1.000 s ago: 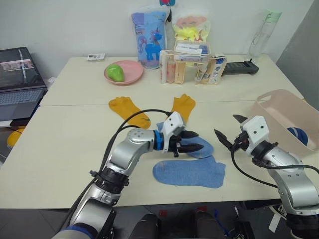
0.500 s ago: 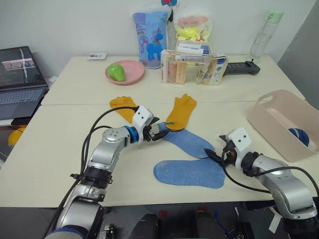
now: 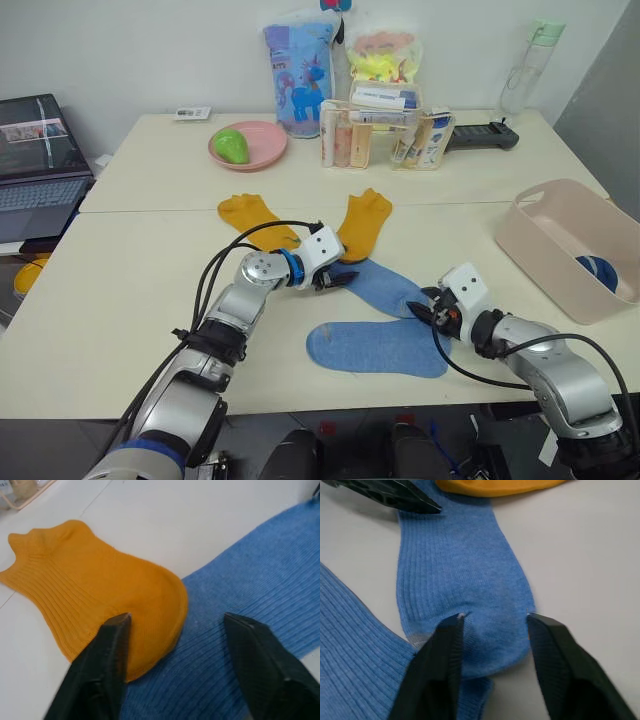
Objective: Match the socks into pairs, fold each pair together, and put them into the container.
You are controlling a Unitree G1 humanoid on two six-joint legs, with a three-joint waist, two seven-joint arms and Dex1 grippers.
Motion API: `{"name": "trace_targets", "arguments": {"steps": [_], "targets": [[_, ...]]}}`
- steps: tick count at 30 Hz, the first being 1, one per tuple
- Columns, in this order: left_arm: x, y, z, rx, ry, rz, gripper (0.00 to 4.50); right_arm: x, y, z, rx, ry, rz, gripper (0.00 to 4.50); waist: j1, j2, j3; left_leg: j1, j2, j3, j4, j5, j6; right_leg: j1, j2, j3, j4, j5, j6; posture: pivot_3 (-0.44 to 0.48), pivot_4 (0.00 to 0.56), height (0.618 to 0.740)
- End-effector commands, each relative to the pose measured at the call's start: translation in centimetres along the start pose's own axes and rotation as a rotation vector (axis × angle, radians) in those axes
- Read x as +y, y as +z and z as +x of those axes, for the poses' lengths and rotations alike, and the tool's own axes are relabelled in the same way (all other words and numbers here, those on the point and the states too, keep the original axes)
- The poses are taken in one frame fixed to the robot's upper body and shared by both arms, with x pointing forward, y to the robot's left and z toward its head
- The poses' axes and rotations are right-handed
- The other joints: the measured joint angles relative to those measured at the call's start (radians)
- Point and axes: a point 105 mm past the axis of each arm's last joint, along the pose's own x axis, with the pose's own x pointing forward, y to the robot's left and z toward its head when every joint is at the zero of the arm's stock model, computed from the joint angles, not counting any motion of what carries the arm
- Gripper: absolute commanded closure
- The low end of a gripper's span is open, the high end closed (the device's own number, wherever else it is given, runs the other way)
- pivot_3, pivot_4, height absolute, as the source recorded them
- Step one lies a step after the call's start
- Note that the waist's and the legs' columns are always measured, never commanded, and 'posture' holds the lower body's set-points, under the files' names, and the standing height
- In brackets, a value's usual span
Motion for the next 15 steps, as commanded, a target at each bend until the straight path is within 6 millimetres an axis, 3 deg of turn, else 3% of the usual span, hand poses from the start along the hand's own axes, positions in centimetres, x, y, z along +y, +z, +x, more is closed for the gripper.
{"name": "trace_targets", "arguments": {"steps": [1,3,6,15], "targets": [[1.0,0.9,-0.1,-0.021,0.031,0.036,2.83,0.0,0.7,-0.2,-0.021,0.0,-0.029,3.89,0.0,0.0,0.0,0.0,0.0,0.0,0.0,0.0,0.0,0.0,0.0,0.0,0.0,0.0,0.0,0.0,0.15,0.74],[1.2,1.1,-0.1,-0.03,0.037,0.031,3.45,-0.1,0.5,-0.2,-0.015,0.0,-0.036,4.5,0.0,0.0,0.0,0.0,0.0,0.0,0.0,0.0,0.0,0.0,0.0,0.0,0.0,0.0,0.0,0.0,0.15,0.74],[1.4,1.1,-0.1,-0.028,0.04,0.03,4.41,-0.1,0.5,-0.3,-0.015,-0.001,-0.04,4.5,0.0,0.0,0.0,0.0,0.0,0.0,0.0,0.0,0.0,0.0,0.0,0.0,0.0,0.0,0.0,0.0,0.15,0.74],[1.5,2.0,-0.3,-0.087,0.032,0.012,4.46,-1.0,2.0,-0.7,-0.044,-0.018,-0.107,4.5,0.0,0.0,0.0,0.0,0.0,0.0,0.0,0.0,0.0,0.0,0.0,0.0,0.0,0.0,0.0,0.0,0.15,0.74]]}}
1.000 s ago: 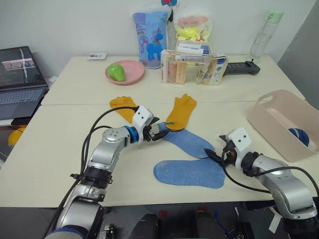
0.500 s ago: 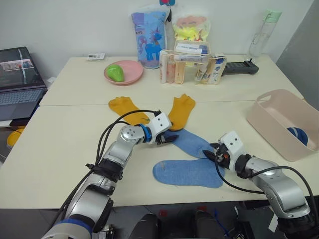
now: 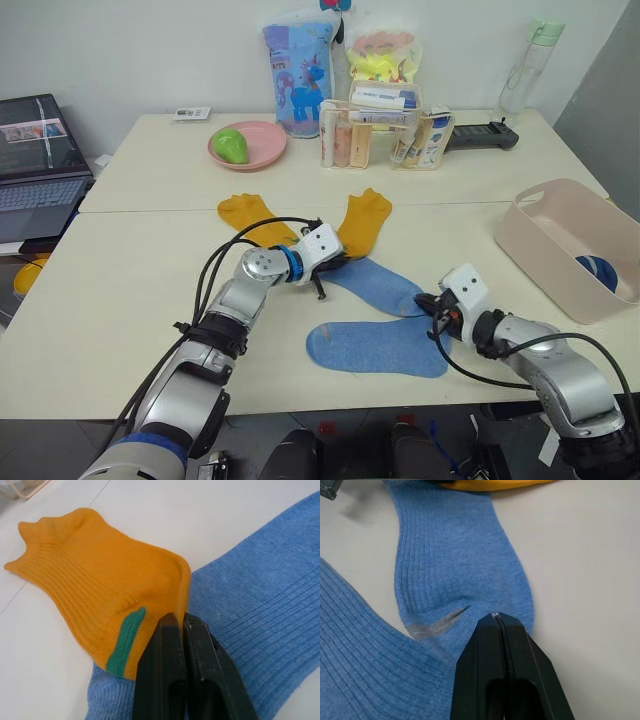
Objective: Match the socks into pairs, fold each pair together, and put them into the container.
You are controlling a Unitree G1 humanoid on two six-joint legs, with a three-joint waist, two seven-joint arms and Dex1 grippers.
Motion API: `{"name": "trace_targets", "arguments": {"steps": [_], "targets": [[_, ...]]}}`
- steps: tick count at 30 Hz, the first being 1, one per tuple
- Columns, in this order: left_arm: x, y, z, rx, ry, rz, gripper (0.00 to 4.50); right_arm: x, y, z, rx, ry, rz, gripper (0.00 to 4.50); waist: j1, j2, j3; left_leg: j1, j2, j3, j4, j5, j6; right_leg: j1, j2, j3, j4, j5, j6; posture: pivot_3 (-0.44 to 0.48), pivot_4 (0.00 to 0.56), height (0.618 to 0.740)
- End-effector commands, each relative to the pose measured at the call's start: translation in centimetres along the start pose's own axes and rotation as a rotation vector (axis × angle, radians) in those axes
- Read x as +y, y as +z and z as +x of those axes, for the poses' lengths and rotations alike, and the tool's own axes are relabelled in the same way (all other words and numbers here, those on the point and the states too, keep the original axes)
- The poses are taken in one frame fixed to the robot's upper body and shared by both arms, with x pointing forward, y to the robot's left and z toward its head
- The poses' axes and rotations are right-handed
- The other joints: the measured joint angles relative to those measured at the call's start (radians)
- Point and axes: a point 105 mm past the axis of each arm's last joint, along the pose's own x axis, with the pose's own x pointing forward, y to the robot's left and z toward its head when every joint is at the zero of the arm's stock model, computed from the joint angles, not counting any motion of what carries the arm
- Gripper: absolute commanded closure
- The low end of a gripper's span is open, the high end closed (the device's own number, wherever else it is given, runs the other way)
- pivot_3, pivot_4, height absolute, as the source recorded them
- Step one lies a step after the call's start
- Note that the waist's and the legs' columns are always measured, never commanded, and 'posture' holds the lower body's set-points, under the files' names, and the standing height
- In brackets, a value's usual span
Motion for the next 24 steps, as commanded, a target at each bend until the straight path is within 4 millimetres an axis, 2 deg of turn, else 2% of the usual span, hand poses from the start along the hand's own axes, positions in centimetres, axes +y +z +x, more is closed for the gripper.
{"name": "trace_targets", "arguments": {"steps": [1,4,7,12,19,24], "targets": [[0.5,2.2,-0.2,-0.092,0.004,0.028,4.46,-0.4,1.8,-0.6,-0.057,-0.008,-0.06,4.5,0.001,0.0,0.0,0.0,0.0,0.0,0.0,0.0,0.0,0.0,0.0,0.0,0.0,0.0,0.0,0.0,0.15,0.74],[0.6,2.1,-0.4,-0.086,0.002,0.027,4.46,-0.6,2.2,-0.9,-0.065,-0.01,-0.1,4.5,0.0,0.0,0.0,0.0,0.0,0.0,0.0,0.0,0.0,0.0,0.0,0.0,0.0,0.0,0.0,0.0,0.15,0.74],[0.7,2.0,-0.6,-0.087,-0.011,0.014,4.5,0.6,2.3,-1.8,-0.049,0.11,-0.178,3.95,0.001,0.0,0.0,0.0,0.0,0.0,0.0,0.0,0.0,0.0,0.0,0.0,0.0,0.0,0.0,0.0,0.15,0.74],[2.2,2.4,-1.3,-0.098,0.032,0.003,4.5,1.5,1.9,-2.1,0.002,0.202,-0.339,2.34,-0.001,0.0,0.0,0.0,0.0,0.0,0.0,0.0,0.0,0.0,0.0,-0.001,0.0,0.0,0.0,0.0,0.15,0.74],[5.2,2.4,-3.5,-0.071,0.102,0.087,4.5,1.6,1.8,-1.2,-0.005,0.2,-0.349,2.34,-0.001,-0.001,0.001,0.0,0.0,0.0,0.0,0.0,0.0,0.0,0.0,-0.001,0.0,0.0,0.0,0.0,0.15,0.74],[6.9,0.2,-4.9,0.043,0.16,0.186,4.5,1.4,0.7,-0.7,0.038,0.204,-0.398,2.34,0.0,-0.001,0.001,0.0,0.0,0.0,0.0,0.0,0.0,0.0,0.0,-0.001,0.0,0.0,0.0,0.0,0.15,0.74]]}}
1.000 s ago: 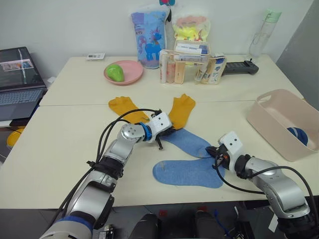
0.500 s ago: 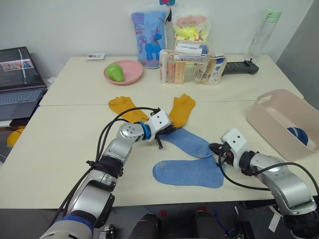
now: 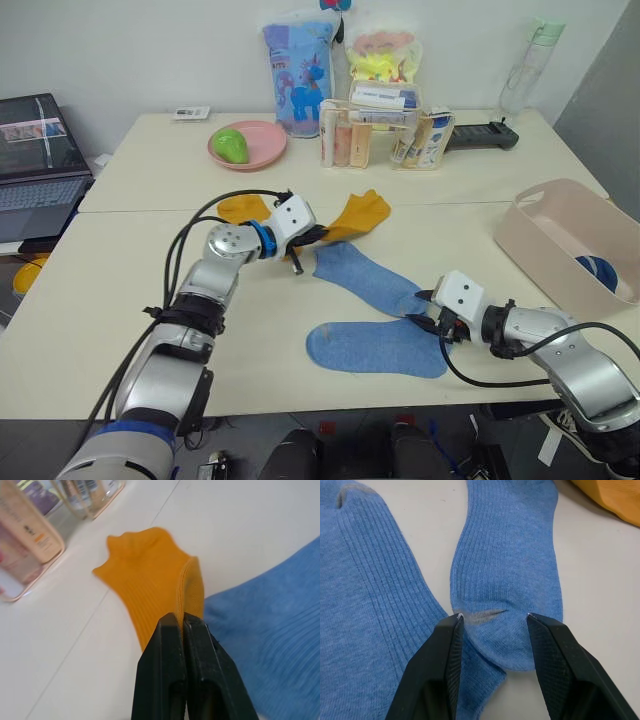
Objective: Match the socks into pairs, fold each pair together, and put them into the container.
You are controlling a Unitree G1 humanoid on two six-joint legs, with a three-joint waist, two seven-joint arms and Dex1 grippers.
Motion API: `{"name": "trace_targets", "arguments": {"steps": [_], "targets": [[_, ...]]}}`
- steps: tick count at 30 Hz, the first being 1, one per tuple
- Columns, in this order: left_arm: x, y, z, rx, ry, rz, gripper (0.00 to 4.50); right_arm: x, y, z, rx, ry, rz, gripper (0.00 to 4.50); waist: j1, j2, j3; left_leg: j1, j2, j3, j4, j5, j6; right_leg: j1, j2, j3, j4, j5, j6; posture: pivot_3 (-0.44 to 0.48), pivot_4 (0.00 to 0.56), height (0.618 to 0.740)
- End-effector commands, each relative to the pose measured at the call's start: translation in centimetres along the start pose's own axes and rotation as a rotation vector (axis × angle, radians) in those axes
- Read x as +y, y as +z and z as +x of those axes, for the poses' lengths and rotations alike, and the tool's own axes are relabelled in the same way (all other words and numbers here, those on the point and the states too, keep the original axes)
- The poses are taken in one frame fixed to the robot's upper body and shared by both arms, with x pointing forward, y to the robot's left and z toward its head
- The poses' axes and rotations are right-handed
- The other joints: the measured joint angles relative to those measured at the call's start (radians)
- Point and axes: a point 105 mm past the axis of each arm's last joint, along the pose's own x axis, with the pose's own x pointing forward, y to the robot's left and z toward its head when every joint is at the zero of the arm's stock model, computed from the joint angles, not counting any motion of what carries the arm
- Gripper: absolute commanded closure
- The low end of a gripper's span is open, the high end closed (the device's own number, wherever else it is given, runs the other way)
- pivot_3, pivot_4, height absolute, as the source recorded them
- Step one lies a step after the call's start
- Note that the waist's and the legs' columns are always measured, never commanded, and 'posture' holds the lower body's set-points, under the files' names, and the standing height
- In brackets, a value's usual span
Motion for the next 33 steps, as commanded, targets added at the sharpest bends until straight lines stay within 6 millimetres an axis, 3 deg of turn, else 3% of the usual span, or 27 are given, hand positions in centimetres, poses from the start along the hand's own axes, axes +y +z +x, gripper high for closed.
{"name": "trace_targets", "arguments": {"steps": [1,7,8,11,16,22,25,28,33], "targets": [[1.3,-0.4,-0.5,0.036,0.046,0.095,4.5,-0.2,0.2,0.0,0.001,0.003,-0.067,2.34,0.0,0.0,0.0,0.0,0.0,0.0,0.0,0.0,0.0,0.0,0.0,0.0,0.0,0.0,0.0,0.0,0.15,0.74],[0.4,-0.9,0.2,0.029,0.047,0.107,4.5,-0.3,-0.2,0.2,0.024,0.011,-0.095,2.34,0.002,0.0,0.0,0.0,0.0,0.0,0.0,0.0,0.0,0.0,0.0,0.0,0.0,0.0,0.0,0.0,0.15,0.74],[0.4,-0.8,0.2,0.018,0.046,0.088,4.3,-0.3,-0.2,0.2,0.025,0.01,-0.094,2.31,0.001,0.0,0.0,-0.001,0.0,0.0,0.0,0.0,0.0,0.0,0.0,-0.001,0.0,0.0,0.0,0.0,0.15,0.74],[0.3,-0.7,-0.1,-0.009,0.045,0.036,3.58,-0.1,-0.1,0.2,0.021,0.024,-0.096,2.29,-0.001,0.0,0.0,-0.001,0.0,0.0,0.0,0.0,0.0,0.0,0.0,0.0,0.0,0.0,0.0,0.0,0.15,0.74],[1.2,-0.5,-2.1,-0.021,0.065,0.047,2.01,0.6,0.5,-0.2,-0.005,0.065,-0.071,2.29,-0.002,0.0,0.0,-0.001,0.001,0.0,0.0,0.0,0.0,-0.001,0.0,0.0,0.001,0.0,0.0,0.0,0.15,0.74],[-0.6,1.5,-3.7,-0.132,-0.054,0.057,0.12,0.6,0.9,-0.3,-0.019,0.072,-0.075,2.29,0.001,0.0,0.0,-0.001,0.0,-0.001,0.0,0.0,0.0,-0.001,-0.001,0.0,0.0,0.0,0.0,0.0,0.15,0.74],[-2.4,2.1,-4.1,-0.158,-0.121,0.072,0.05,0.3,0.8,-0.2,-0.012,0.059,-0.074,2.29,0.0,0.0,0.0,-0.001,0.0,-0.001,0.001,0.0,0.0,-0.001,-0.001,0.0,0.001,0.0,0.0,0.0,0.15,0.74],[-6.8,4.3,-4.1,-0.249,-0.264,0.047,0.05,-0.3,-0.1,0.0,0.025,0.035,-0.08,2.29,-0.002,0.0,0.0,-0.001,0.001,-0.001,0.0,0.0,0.0,-0.001,-0.001,0.001,0.001,0.0,0.0,0.0,0.15,0.74],[-8.4,5.6,-3.2,-0.287,-0.265,0.002,0.0,-0.9,-0.1,0.2,0.011,0.008,-0.056,3.56,0.003,0.0,0.0,-0.001,0.0,-0.001,0.001,0.0,0.0,0.0,0.0,0.0,0.001,0.0,0.0,0.0,0.15,0.74]]}}
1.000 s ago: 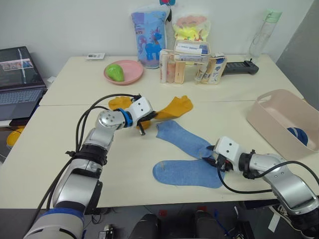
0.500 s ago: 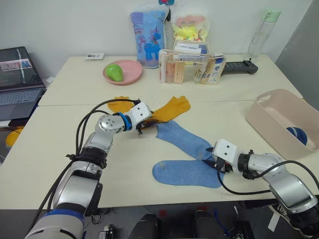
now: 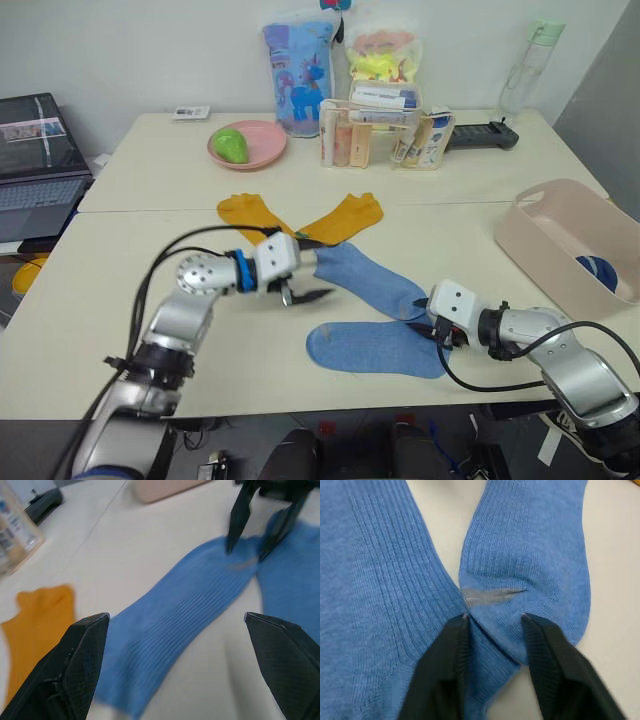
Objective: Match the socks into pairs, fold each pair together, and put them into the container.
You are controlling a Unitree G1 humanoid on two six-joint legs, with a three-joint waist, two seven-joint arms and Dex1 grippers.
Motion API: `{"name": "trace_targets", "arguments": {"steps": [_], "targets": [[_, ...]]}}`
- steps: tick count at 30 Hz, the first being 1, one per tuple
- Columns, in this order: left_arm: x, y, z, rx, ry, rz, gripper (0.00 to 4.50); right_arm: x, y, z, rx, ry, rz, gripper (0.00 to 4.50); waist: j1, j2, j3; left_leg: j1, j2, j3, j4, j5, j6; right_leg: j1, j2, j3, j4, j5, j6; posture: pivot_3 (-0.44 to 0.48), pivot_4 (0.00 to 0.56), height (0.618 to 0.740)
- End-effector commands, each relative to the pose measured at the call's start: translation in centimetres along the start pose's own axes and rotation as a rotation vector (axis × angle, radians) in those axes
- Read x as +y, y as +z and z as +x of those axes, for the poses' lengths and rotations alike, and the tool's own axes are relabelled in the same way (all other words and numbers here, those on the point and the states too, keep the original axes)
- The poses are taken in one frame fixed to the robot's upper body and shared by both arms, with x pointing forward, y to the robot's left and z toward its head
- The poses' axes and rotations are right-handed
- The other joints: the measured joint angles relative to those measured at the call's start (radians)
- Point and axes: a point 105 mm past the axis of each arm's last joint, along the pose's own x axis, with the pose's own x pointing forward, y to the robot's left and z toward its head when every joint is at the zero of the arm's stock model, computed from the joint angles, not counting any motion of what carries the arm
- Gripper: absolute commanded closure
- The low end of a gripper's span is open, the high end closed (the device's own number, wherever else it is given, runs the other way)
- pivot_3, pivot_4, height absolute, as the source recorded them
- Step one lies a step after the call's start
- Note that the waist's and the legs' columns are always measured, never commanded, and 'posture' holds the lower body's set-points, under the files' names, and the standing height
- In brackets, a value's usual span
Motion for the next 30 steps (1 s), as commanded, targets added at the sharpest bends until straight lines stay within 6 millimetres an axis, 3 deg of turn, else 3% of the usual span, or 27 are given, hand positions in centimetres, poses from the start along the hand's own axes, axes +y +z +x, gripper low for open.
{"name": "trace_targets", "arguments": {"steps": [1,3,10,16,20,24,30], "targets": [[0.3,1.6,0.3,-0.037,0.025,0.026,0.0,-1.0,1.1,-0.2,-0.046,-0.043,-0.007,3.98,-0.003,0.0,0.0,0.0,0.0,0.0,0.0,0.0,0.0,0.0,0.0,0.0,0.001,0.0,0.0,0.0,0.15,0.74],[0.2,1.7,0.6,-0.04,0.029,0.017,0.0,-0.8,1.6,-0.3,-0.073,-0.034,0.021,4.46,-0.004,0.0,0.0,0.001,0.0,0.001,-0.001,0.0,0.0,0.0,0.0,0.001,0.001,0.0,0.0,0.0,0.15,0.74],[0.3,0.6,-0.3,-0.005,0.049,-0.001,0.0,-1.4,2.3,-1.7,-0.099,-0.051,0.045,4.46,-0.003,0.0,0.0,0.001,0.0,0.0,-0.001,0.0,0.0,0.0,0.0,0.001,-0.001,0.0,0.0,0.0,0.15,0.74],[0.8,-0.3,-0.7,0.02,0.074,-0.026,0.0,-3.4,-0.7,-4.3,0.057,-0.103,-0.103,4.46,0.002,0.0,0.0,0.001,0.0,0.0,-0.001,0.0,0.0,0.001,0.0,0.0,-0.001,0.0,0.0,0.0,0.15,0.74],[0.5,-2.1,0.6,0.05,0.056,-0.035,0.0,-5.1,-1.8,-4.1,0.085,-0.165,-0.145,4.46,-0.001,0.0,0.0,0.002,0.0,0.001,-0.001,0.0,0.0,0.001,0.0,0.0,-0.001,0.0,0.0,0.0,0.15,0.74],[0.9,-3.8,1.8,0.137,0.057,0.085,0.0,-5.1,-1.8,-3.5,0.05,-0.168,-0.115,4.46,-0.002,0.0,0.0,0.001,0.0,0.001,-0.001,0.0,0.0,0.001,0.0,0.001,-0.001,0.0,0.0,0.0,0.15,0.74],[1.2,-4.1,4.5,0.143,0.032,0.186,0.0,-4.7,-1.5,-3.7,0.019,-0.164,-0.071,4.46,0.007,0.0,0.0,0.001,-0.001,0.001,0.0,0.0,0.0,0.001,0.0,0.0,-0.001,0.0,0.0,0.0,0.15,0.74]]}}
